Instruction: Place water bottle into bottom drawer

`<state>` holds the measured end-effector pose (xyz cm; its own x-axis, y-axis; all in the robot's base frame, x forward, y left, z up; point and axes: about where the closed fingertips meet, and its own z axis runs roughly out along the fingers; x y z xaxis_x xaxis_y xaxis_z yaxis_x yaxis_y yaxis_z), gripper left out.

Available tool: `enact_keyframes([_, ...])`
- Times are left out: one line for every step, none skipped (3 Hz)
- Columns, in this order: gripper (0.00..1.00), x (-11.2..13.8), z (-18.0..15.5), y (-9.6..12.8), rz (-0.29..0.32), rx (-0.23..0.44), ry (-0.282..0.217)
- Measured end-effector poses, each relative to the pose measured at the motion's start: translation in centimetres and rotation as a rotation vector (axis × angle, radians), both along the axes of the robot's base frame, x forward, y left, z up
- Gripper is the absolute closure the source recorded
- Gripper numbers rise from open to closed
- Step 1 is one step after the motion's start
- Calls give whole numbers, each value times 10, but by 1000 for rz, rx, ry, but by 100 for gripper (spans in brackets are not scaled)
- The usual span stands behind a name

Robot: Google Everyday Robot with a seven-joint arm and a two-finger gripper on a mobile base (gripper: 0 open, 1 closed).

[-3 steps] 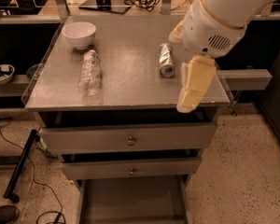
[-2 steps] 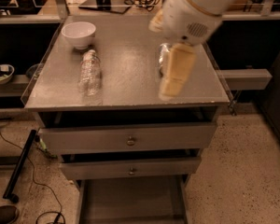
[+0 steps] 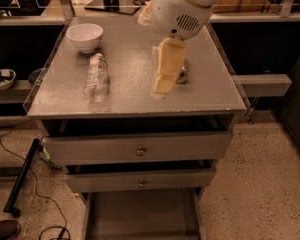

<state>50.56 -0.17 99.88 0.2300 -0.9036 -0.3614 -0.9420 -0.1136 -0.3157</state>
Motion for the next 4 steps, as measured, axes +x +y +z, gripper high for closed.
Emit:
enact_keyframes([0,20,-8,20,34,-8,-3])
enact_keyframes([0,46,-32,44,74,-23,30])
enact_keyframes([0,58,-49,51,83,-37,58])
enact_keyframes([0,62,-64,52,82,-49,87])
